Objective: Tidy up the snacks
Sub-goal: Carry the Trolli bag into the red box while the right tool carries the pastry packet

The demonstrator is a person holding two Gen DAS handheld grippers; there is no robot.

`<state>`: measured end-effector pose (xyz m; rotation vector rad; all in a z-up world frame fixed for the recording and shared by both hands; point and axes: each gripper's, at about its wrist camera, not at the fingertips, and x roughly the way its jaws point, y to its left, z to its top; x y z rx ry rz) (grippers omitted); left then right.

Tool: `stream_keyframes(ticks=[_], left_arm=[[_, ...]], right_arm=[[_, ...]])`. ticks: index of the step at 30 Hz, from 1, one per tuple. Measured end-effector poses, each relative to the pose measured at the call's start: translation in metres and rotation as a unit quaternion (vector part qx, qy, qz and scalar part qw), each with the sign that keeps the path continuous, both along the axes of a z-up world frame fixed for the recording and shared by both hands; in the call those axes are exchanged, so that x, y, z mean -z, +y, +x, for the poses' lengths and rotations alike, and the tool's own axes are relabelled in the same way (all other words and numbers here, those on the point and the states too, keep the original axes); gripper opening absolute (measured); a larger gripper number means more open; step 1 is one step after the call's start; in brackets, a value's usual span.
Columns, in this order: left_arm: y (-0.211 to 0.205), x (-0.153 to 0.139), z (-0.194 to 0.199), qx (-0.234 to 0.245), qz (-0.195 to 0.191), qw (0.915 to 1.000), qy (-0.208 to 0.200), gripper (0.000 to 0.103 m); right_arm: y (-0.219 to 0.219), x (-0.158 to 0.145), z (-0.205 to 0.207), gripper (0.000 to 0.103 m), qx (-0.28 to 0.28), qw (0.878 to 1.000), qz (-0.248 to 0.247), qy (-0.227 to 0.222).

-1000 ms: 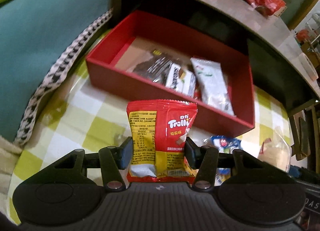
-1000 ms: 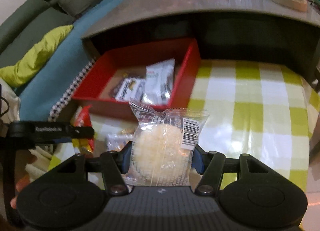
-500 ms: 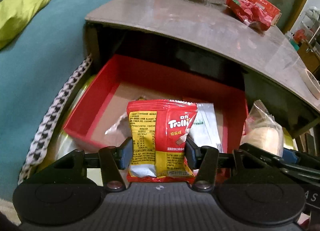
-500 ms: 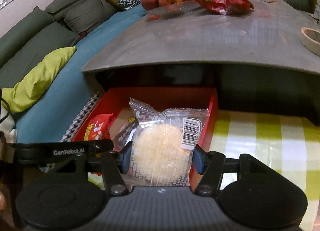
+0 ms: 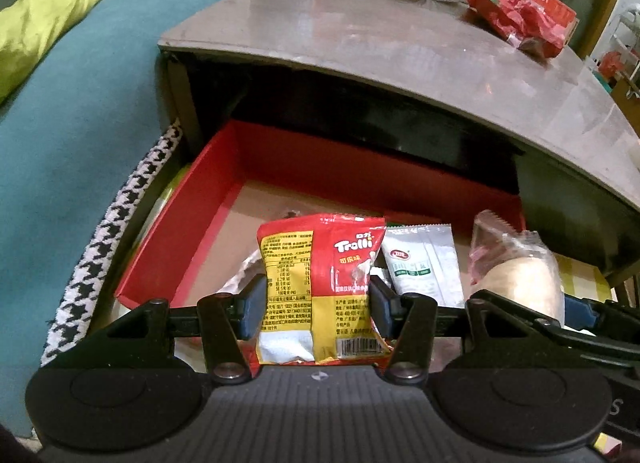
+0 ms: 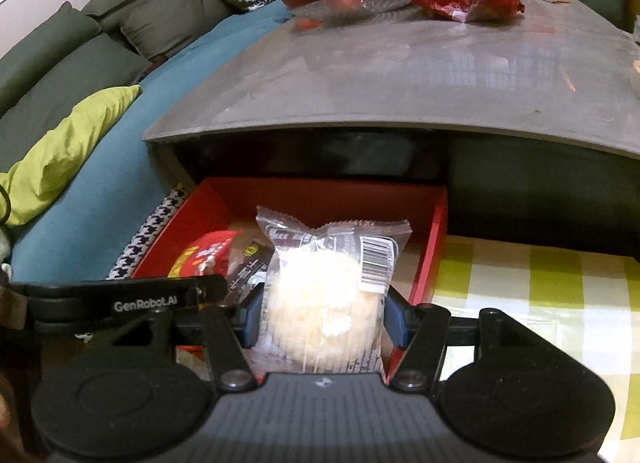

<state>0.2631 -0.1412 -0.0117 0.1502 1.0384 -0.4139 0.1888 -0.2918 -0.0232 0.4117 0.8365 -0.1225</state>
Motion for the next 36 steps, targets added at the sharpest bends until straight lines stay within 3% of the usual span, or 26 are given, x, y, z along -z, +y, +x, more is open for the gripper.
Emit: stream_keyframes(ticks=[15,25,30,36], left_arm=[[-0.001,0.017,0.012,-0.006,0.008,0.9999,0.010,0.062],[0.004,0.018,0.015,-0.011,0.009,0.9998,0.014,0.079],[0.004,0.016,0.013,-0.007,0.009,0.9999,0.012,0.080],[0.006,0.012,0.010,-0.007,0.011,0.9999,0.007,0.082]], right_arm=[[0.002,0.021,0.017,0.070,-0.004,1.000,-0.001,0.007],[0.000,0.023,0.016,0.074,0.000,1.000,-0.005,0.005],[-0.002,0.023,0.015,0.075,0.005,1.000,0.001,0.003],[0.003,0.017,0.014,0.076,0.007,0.999,-0.032,-0.010]])
